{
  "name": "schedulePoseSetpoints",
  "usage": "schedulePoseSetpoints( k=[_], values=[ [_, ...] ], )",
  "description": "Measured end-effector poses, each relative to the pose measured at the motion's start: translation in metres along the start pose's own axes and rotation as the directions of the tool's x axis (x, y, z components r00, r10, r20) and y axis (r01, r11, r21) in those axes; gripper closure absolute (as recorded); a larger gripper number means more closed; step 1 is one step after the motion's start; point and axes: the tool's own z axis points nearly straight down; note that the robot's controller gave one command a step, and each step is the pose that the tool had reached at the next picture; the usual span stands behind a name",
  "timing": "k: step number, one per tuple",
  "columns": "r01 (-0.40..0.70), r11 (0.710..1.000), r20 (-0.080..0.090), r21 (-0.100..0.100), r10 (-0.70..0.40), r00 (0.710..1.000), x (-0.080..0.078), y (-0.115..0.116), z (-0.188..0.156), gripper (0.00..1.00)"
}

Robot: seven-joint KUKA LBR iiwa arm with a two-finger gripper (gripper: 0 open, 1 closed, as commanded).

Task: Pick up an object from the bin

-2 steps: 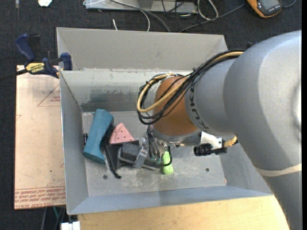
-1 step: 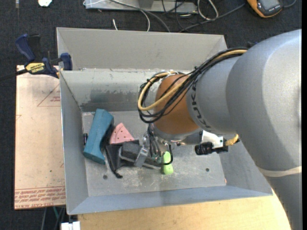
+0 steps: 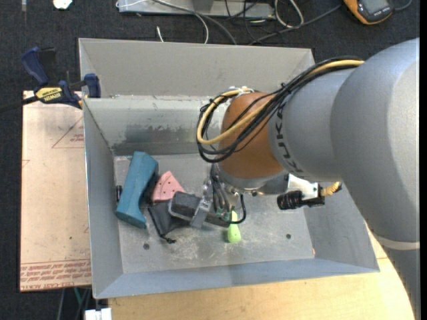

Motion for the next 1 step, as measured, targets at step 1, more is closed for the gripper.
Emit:
schedulePoseSetpoints(
  k=[1],
  values=[
    [0.001, 1.0, -0.001, 0.0, -0.001, 1.0, -0.0001, 0.0001, -0.0241, 1.0]
  ],
)
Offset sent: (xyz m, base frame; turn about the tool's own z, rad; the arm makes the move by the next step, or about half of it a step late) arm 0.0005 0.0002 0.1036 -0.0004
